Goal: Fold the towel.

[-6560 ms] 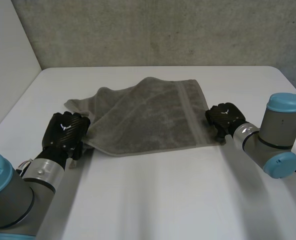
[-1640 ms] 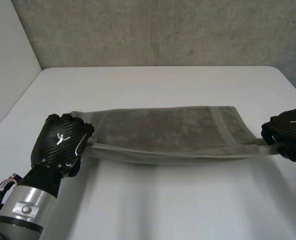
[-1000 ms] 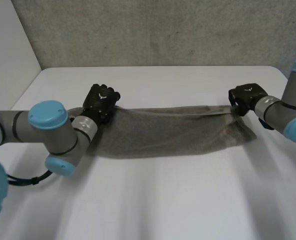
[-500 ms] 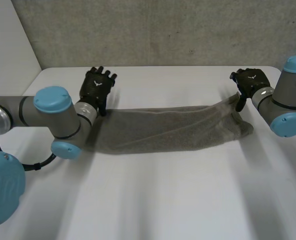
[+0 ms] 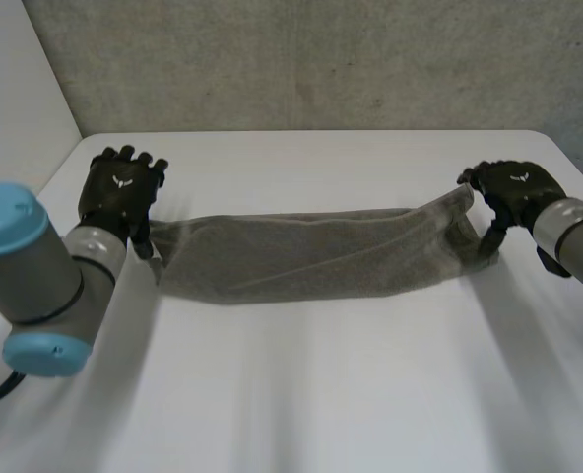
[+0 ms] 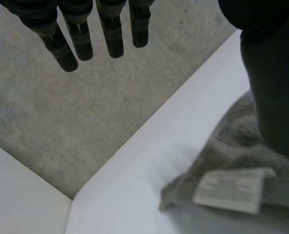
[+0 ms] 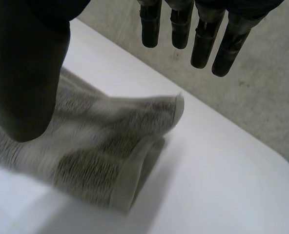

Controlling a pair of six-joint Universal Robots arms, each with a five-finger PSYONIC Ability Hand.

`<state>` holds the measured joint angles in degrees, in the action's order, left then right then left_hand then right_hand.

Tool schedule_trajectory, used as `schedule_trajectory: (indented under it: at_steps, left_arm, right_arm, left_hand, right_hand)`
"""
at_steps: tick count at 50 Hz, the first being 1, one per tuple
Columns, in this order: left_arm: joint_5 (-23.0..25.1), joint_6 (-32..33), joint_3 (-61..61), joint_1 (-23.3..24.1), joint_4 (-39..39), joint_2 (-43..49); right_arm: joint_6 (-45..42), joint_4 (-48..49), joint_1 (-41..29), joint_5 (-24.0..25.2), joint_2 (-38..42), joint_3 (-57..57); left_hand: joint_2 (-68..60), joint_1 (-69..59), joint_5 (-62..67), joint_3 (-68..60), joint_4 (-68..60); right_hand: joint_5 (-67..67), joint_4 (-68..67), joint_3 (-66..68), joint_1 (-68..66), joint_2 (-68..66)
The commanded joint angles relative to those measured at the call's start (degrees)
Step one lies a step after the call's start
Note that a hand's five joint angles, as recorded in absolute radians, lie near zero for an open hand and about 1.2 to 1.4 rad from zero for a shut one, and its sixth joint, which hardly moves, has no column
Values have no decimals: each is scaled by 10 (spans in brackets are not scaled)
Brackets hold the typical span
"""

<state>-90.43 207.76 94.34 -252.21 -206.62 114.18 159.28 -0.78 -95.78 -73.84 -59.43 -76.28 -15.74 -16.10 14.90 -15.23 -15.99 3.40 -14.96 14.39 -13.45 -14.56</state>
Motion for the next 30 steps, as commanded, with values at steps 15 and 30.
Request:
schedule_trajectory:
  at_steps: [15,30]
  left_arm:
    - [3,-43,59,-4,-72,47]
    - [2,-54,41,-6,-110,74]
  right_arm:
    - [-5,70,31,42,78,-39]
    - [-8,96,49,35,110,-14]
  left_hand:
    - [12,15,-103,6,14]
    - [-9,-5,-83,-14,-6]
  right_hand:
    - [157,-141,147,-156,-145]
    - [666,-650,656,-666,-654]
